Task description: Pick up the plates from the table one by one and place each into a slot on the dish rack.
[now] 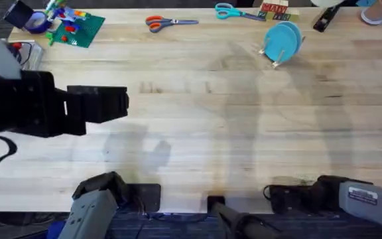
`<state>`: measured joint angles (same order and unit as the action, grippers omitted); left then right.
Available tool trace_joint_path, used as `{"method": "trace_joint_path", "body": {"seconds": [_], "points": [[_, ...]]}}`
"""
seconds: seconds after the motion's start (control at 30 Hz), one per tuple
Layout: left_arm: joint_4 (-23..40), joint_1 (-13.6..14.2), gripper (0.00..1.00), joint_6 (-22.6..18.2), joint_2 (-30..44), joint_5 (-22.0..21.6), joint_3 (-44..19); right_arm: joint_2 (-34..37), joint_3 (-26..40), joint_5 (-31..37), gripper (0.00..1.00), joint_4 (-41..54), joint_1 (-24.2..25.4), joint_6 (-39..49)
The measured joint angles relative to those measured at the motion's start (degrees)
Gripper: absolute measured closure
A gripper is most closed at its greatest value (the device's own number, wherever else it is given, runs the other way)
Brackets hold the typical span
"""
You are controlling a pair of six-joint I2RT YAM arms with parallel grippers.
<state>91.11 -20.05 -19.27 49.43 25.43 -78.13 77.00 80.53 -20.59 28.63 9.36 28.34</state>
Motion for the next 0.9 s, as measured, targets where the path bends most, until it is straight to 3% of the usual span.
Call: {"method": "trace_joint_path", "body": {"seconds": [0.6,0.9], "points": [[0.02,0.0,0.007,0.0,0.0,0.0,0.0,1.64,0.0,-1.78,0.974,-1.63,0.26,1.91],[0.0,0.0,0.007,0.02,0.0,0.0,0.0,6.72,0.0,-1.76,0.974,-1.75,1.38,6.32]]}}
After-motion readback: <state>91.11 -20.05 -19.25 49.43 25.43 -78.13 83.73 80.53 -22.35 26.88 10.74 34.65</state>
